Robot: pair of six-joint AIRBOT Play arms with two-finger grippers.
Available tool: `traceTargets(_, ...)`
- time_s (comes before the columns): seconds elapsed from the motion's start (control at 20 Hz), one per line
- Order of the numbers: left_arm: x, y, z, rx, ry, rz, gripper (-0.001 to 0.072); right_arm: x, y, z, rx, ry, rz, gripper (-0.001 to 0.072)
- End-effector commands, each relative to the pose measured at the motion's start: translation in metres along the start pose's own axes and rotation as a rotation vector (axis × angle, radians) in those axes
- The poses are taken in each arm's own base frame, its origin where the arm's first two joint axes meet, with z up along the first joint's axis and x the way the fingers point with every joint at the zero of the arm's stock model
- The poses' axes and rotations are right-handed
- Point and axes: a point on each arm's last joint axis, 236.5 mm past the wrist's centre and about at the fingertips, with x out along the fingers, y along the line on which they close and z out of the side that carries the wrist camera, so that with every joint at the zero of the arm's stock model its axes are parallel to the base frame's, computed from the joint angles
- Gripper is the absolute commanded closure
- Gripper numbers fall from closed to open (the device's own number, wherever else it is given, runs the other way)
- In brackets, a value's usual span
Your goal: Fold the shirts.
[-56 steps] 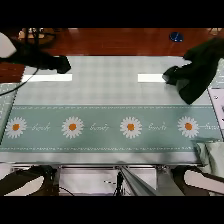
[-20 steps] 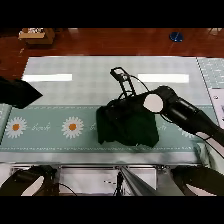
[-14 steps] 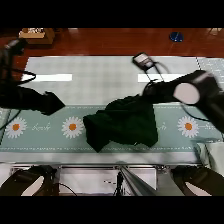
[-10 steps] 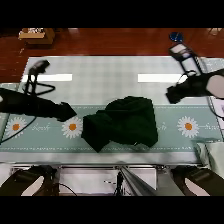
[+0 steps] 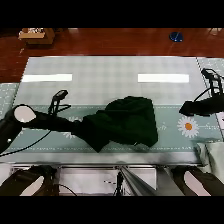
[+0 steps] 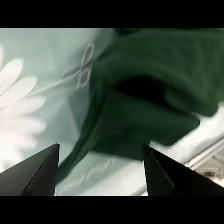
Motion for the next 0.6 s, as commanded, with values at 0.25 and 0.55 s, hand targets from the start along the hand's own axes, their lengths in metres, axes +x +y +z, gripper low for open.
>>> traceTargets(0.25,0.077,0.006,-0.010,-0.191,0.133,-0.168,0.0646,0.008,0.009,-0.009,0.044,0.018,0.084,0.0172)
traceTargets(0.55,0.074,-0.001,-0.014,-0.158,0.153,-0.203,0.0690,0.034,0.033,-0.020,0.100,0.058,0.216,0.0172)
